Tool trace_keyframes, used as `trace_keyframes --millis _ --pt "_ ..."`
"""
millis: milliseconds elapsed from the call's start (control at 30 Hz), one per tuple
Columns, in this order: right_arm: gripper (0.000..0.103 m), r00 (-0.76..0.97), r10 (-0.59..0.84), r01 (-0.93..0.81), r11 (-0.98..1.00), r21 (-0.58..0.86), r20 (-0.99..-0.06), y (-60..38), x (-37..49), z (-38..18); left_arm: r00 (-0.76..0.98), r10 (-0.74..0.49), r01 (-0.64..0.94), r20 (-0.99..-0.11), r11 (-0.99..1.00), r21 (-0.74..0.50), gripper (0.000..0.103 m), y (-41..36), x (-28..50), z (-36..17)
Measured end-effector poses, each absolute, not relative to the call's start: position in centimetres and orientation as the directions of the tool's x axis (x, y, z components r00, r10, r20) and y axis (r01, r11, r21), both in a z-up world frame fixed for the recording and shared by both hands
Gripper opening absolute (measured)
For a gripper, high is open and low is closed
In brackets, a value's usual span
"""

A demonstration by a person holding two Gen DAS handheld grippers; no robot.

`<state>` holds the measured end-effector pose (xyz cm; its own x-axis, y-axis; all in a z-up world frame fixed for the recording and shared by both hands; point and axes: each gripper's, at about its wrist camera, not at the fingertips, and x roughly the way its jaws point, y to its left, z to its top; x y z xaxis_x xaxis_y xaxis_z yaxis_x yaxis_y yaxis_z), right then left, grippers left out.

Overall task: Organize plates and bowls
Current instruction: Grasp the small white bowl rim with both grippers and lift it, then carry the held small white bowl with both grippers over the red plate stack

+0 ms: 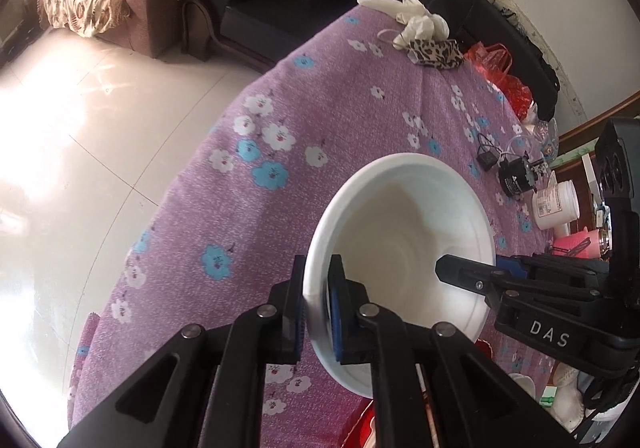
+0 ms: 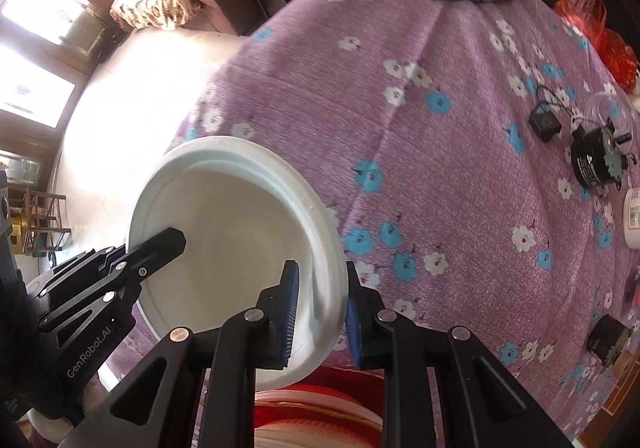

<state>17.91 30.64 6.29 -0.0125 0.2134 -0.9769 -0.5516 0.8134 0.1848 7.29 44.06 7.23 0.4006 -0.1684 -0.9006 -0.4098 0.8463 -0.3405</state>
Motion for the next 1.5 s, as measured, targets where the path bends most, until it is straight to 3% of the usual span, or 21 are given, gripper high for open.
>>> trace_keyframes --millis 733,1500 --pt "0.022 0.003 0.343 -0.607 0.747 0.271 -0.939 32.4 14.0 9.8 0.469 -0.068 -0.467 -0.881 0.827 -0.312 0.01 45.8 1.6 11.7" --pt "0.022 0.019 0.45 -0.584 0.73 0.356 -0.893 25.6 9.0 12.4 0.489 -0.023 -0.421 -0.872 0.87 -0.258 0.01 40.0 -2.8 15.1"
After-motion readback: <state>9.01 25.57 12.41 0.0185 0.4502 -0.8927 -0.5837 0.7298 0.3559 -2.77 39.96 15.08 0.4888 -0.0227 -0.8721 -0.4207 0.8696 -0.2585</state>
